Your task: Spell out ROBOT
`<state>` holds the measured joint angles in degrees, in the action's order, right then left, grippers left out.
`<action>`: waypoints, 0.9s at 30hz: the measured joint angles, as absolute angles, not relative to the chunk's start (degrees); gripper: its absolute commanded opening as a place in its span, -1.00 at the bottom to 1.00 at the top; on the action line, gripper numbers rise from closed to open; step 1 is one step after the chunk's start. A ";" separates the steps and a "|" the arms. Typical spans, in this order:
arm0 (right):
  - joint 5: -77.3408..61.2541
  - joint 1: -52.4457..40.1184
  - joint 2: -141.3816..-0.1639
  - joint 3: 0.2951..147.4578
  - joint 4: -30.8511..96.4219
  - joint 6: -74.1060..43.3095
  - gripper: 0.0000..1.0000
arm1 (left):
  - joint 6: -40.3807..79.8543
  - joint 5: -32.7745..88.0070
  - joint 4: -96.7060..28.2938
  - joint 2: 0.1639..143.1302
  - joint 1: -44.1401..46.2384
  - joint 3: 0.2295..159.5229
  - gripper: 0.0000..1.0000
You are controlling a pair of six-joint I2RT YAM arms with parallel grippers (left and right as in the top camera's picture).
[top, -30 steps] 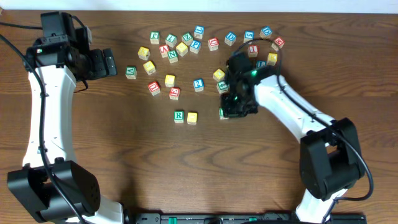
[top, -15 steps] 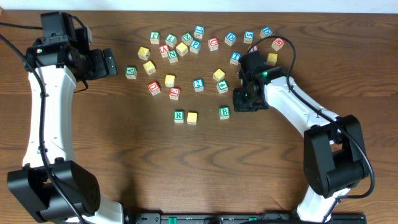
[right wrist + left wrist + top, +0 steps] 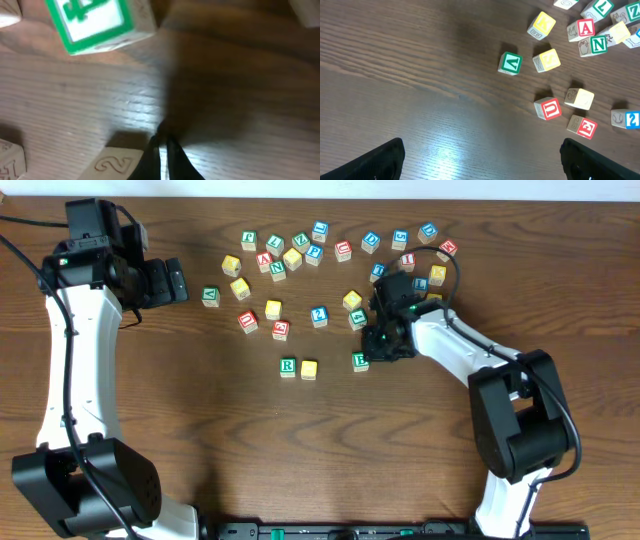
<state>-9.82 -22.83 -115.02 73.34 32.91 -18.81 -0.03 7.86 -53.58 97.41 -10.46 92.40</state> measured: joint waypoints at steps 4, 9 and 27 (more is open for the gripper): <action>-10.17 -23.33 -115.11 73.34 32.01 -18.79 -0.97 | -0.03 7.86 -53.58 97.41 -10.44 92.40 0.96; -10.74 -23.49 -115.11 73.34 33.32 -18.76 -0.98 | -0.03 7.86 -53.58 97.41 -10.46 92.40 0.95; -19.14 -26.20 -115.87 74.72 42.63 -19.07 -0.98 | -0.03 7.86 -53.58 97.41 -10.44 92.40 0.95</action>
